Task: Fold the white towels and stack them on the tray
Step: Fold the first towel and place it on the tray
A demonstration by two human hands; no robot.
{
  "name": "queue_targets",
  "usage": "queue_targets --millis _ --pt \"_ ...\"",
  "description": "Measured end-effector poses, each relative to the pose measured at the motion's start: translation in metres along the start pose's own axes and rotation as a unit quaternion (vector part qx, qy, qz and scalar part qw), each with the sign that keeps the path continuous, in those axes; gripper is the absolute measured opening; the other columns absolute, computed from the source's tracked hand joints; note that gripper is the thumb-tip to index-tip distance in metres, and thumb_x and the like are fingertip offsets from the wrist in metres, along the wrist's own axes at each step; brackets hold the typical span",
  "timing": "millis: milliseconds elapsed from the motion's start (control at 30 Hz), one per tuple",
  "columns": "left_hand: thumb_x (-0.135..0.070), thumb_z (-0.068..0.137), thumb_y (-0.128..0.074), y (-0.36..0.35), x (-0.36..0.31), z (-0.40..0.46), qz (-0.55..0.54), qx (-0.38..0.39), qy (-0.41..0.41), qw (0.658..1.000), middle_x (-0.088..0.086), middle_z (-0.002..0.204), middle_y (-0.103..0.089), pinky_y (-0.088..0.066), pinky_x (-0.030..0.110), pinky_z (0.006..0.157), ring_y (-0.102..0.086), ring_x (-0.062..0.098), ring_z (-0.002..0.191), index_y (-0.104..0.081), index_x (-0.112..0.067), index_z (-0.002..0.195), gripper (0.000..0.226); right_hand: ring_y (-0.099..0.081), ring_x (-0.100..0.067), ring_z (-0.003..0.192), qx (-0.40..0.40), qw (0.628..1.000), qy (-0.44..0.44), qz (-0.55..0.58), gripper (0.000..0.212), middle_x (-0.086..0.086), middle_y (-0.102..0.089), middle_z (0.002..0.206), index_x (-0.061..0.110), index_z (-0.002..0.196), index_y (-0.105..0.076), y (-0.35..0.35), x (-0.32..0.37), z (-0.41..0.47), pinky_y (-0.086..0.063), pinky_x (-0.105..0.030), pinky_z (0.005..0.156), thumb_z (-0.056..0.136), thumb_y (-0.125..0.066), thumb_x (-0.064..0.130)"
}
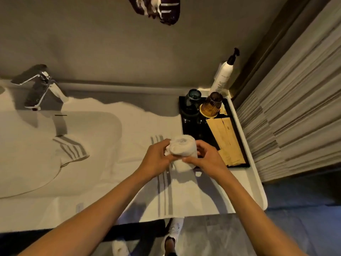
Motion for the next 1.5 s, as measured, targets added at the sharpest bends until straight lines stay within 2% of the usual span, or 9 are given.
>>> queue_targets --millis 167,400,533,733,900,1033,1200,1333,1500 --pt "-0.024 0.081 -0.08 -0.042 -0.015 0.066 0.07 -0.004 -0.022 0.997 -0.007 0.095 -0.068 -0.043 0.008 0.063 -0.063 0.005 0.081 -0.058 -0.017 0.11 0.037 -0.063 -0.012 0.109 -0.022 1.0 0.009 0.013 0.051 0.006 -0.069 0.113 0.023 0.115 -0.063 0.045 -0.025 0.054 -0.057 -0.035 0.089 0.071 -0.087 0.013" --pt "-0.019 0.078 -0.082 -0.082 -0.002 0.137 0.108 -0.088 0.008 0.99 0.0 0.101 -0.07 -0.048 0.021 0.072 -0.063 0.012 0.088 -0.062 -0.013 0.105 0.034 -0.057 -0.016 0.118 -0.081 0.997 -0.007 -0.011 0.057 0.004 -0.064 0.121 0.033 0.117 -0.059 0.069 -0.06 0.129 -0.051 -0.045 0.101 0.078 -0.068 -0.008" --pt "-0.013 0.076 -0.075 -0.091 0.0 0.152 0.095 -0.16 0.047 0.981 -0.003 0.101 -0.066 -0.043 0.017 0.067 -0.061 0.012 0.088 -0.058 -0.019 0.105 0.034 -0.06 -0.013 0.113 -0.098 0.995 -0.012 0.016 0.064 0.009 -0.066 0.117 0.051 0.105 -0.057 0.062 -0.059 0.16 -0.051 -0.041 0.101 0.077 -0.065 -0.007" --pt "-0.016 0.075 -0.077 -0.093 -0.001 0.164 0.078 -0.21 0.05 0.973 -0.006 0.088 -0.064 -0.045 0.023 0.06 -0.059 0.01 0.076 -0.051 -0.02 0.092 0.032 -0.058 -0.011 0.114 -0.115 0.993 0.01 0.008 0.067 0.015 -0.064 0.114 0.052 0.107 -0.054 0.062 -0.054 0.177 -0.051 -0.033 0.095 0.079 -0.062 -0.007" --pt "-0.02 0.08 -0.073 -0.085 -0.001 0.163 0.159 -0.154 -0.02 0.975 -0.008 0.098 -0.062 -0.047 0.024 0.066 -0.06 0.011 0.085 -0.048 -0.025 0.107 0.037 -0.056 -0.006 0.111 -0.093 0.989 0.079 -0.081 0.065 0.018 -0.06 0.113 0.049 0.107 -0.05 0.067 -0.054 0.17 -0.052 -0.033 0.093 0.077 -0.069 -0.005" --pt "-0.025 0.074 -0.075 -0.078 -0.004 0.164 0.379 -0.108 -0.171 0.903 0.005 0.116 -0.06 -0.048 0.038 0.077 -0.057 0.027 0.097 -0.054 -0.018 0.115 0.046 -0.049 -0.013 0.116 -0.113 0.964 0.133 -0.202 0.059 0.005 -0.053 0.12 0.024 0.118 -0.05 0.069 -0.06 0.163 -0.049 -0.033 0.093 0.071 -0.08 0.004" --pt "-0.017 0.065 -0.083 -0.087 0.006 0.165 0.512 -0.05 -0.22 0.829 0.007 0.105 -0.062 -0.047 0.037 0.07 -0.054 0.027 0.088 -0.053 -0.017 0.104 0.05 -0.052 -0.018 0.112 -0.103 0.941 0.16 -0.28 0.05 0.003 -0.048 0.125 0.021 0.114 -0.051 0.067 -0.074 0.154 -0.053 -0.029 0.086 0.077 -0.068 -0.007" --pt "-0.025 0.065 -0.076 -0.088 0.007 0.156 0.479 0.036 -0.152 0.864 0.004 0.11 -0.054 -0.049 0.035 0.072 -0.049 0.022 0.09 -0.052 -0.017 0.108 0.05 -0.057 -0.005 0.108 -0.105 0.981 0.093 -0.133 0.033 0.01 -0.061 0.118 0.026 0.114 -0.061 0.075 -0.082 0.144 -0.046 -0.016 0.084 0.094 -0.048 0.003" --pt "-0.028 0.088 -0.056 -0.086 -0.004 0.148 0.386 0.061 -0.122 0.912 0.005 0.124 -0.054 -0.049 0.034 0.092 -0.056 0.022 0.104 -0.05 -0.012 0.128 0.044 -0.054 -0.008 0.121 -0.142 0.984 0.072 -0.083 0.032 0.008 -0.061 0.13 0.025 0.124 -0.063 0.065 -0.075 0.158 -0.049 -0.029 0.099 0.093 -0.062 0.03"
Point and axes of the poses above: each hand's wrist, its own z-axis towards the middle knuckle, its own y-axis out of the back of the hand, x = y × z, the point moved 3 cm from there along z, towards the middle knuckle
